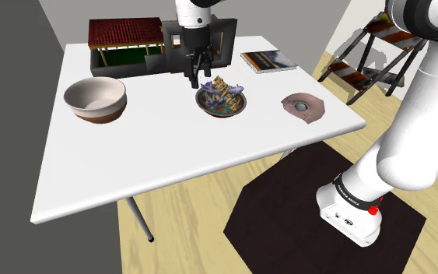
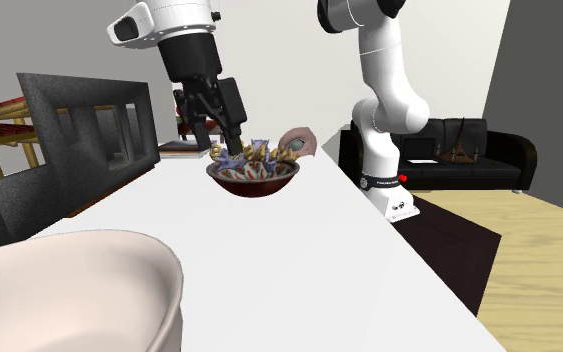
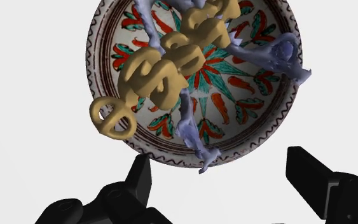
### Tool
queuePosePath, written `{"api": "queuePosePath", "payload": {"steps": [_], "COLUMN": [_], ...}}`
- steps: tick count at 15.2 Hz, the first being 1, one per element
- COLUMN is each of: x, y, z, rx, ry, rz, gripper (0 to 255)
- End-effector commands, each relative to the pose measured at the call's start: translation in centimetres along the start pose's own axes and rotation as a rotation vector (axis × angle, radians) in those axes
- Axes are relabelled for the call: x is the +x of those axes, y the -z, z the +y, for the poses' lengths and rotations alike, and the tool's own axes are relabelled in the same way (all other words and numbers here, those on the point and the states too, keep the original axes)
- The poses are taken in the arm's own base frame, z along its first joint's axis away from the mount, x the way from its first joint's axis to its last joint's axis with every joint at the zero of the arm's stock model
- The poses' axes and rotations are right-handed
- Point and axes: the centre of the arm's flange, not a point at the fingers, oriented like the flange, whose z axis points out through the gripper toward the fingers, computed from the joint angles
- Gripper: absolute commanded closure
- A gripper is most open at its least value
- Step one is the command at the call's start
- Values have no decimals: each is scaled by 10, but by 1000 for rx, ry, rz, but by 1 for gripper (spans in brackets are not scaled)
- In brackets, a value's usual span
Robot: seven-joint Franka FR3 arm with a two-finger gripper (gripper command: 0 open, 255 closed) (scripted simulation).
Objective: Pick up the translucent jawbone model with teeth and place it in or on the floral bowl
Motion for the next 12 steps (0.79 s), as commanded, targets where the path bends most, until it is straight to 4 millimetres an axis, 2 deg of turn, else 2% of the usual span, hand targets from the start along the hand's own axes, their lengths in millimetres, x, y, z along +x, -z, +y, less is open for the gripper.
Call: {"api": "queuePosePath", "payload": {"steps": [1, 4, 12], "x": [0, 0, 0], "y": [13, 50, 50], "z": [0, 0, 0], "rx": [0, 0, 0], "ry": [0, 0, 0], "rz": [0, 0, 0], "gripper": [0, 0, 0]}}
